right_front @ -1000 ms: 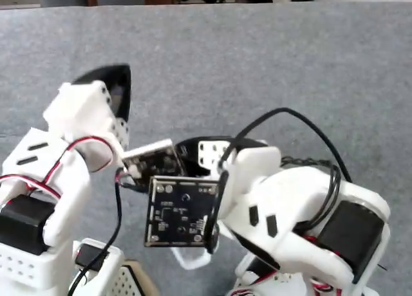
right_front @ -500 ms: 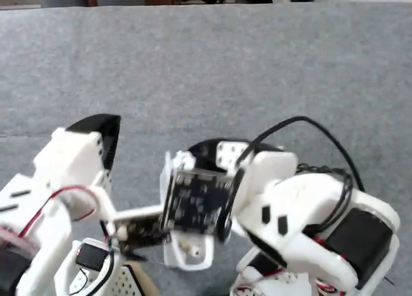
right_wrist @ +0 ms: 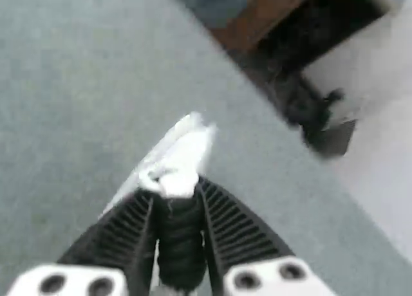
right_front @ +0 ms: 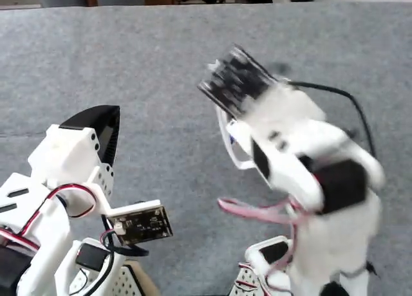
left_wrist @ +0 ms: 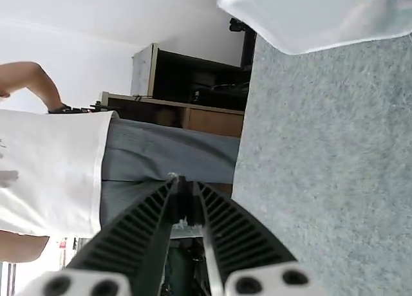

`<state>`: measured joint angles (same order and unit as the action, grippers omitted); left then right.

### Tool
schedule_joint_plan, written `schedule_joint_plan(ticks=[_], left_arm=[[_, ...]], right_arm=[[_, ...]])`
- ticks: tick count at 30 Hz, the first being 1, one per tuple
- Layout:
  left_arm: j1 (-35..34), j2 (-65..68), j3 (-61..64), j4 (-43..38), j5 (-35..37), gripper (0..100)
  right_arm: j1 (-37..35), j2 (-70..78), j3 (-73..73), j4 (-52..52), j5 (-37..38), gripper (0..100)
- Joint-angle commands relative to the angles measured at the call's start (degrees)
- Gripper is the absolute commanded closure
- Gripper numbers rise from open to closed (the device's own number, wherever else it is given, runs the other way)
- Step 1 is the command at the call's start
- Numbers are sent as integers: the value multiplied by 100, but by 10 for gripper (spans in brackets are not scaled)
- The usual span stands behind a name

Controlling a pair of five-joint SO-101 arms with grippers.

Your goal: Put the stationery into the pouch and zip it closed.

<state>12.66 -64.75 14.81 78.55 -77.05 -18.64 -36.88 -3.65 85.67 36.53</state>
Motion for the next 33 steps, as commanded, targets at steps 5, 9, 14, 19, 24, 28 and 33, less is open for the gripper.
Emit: schedule_joint_plan(ticks=[5, 9, 14, 19, 24, 28, 33], left_arm=[[13, -62, -75, -149, 123, 971], [13, -62, -75, -149, 88, 971], [-171, 0, -66, -158, 88, 971], [-180, -18, 400, -554, 79, 971], [145, -53, 927, -633, 79, 971], [523, -62, 1297, -633, 79, 970], [611, -62, 1622, -633, 79, 955]], right_arm=[[-1512, 198, 971, 105, 325, 985], [-1934, 198, 708, 607, 387, 985], [-2048, 189, -242, 1512, 554, 985], [-2048, -233, -426, 1556, 624, 985], [-2040, -523, 13, 1556, 624, 985], [-2031, -708, 127, 1556, 624, 985], [-2013, -734, 136, 1556, 624, 985]])
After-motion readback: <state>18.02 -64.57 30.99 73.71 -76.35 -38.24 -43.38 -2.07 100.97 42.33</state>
